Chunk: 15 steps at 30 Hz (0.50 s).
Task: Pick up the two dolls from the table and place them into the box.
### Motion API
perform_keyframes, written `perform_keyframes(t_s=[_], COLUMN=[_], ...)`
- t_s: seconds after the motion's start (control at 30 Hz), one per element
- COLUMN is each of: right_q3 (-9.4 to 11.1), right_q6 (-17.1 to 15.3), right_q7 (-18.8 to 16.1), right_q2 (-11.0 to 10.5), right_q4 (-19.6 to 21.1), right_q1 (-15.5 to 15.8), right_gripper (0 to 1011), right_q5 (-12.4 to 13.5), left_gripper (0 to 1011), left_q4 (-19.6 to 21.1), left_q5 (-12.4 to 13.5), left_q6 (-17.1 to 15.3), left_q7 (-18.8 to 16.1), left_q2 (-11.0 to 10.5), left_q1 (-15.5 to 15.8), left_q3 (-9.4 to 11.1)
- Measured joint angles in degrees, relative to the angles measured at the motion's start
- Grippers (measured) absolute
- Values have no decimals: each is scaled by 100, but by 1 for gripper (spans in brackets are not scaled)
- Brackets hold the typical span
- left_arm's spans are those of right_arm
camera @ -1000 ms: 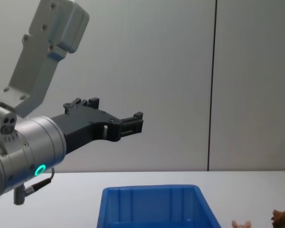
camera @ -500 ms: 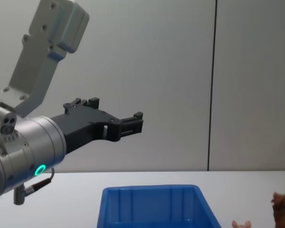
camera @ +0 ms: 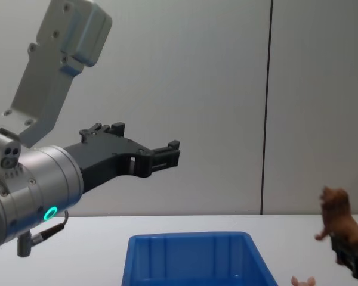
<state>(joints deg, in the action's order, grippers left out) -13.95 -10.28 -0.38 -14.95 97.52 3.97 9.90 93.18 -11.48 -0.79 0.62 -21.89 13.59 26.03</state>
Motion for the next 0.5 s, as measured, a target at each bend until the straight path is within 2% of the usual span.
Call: perform_keyframes(t_s=[0.3, 0.5], right_q3=[-67, -141], right_q6=[188, 242], right_q7=[-589, -1044], right_q2=[77, 189], right_q4=[38, -92], right_q1=[-196, -405], right_gripper=[320, 319], right_q5=[-112, -149], left_gripper=[1001, 1001], left_q4=[0, 0], left_q5=[0, 0], left_q6=[0, 0], left_q7=[0, 0], left_q2=[0, 0], left_q1=[0, 0], left_q3=[0, 0])
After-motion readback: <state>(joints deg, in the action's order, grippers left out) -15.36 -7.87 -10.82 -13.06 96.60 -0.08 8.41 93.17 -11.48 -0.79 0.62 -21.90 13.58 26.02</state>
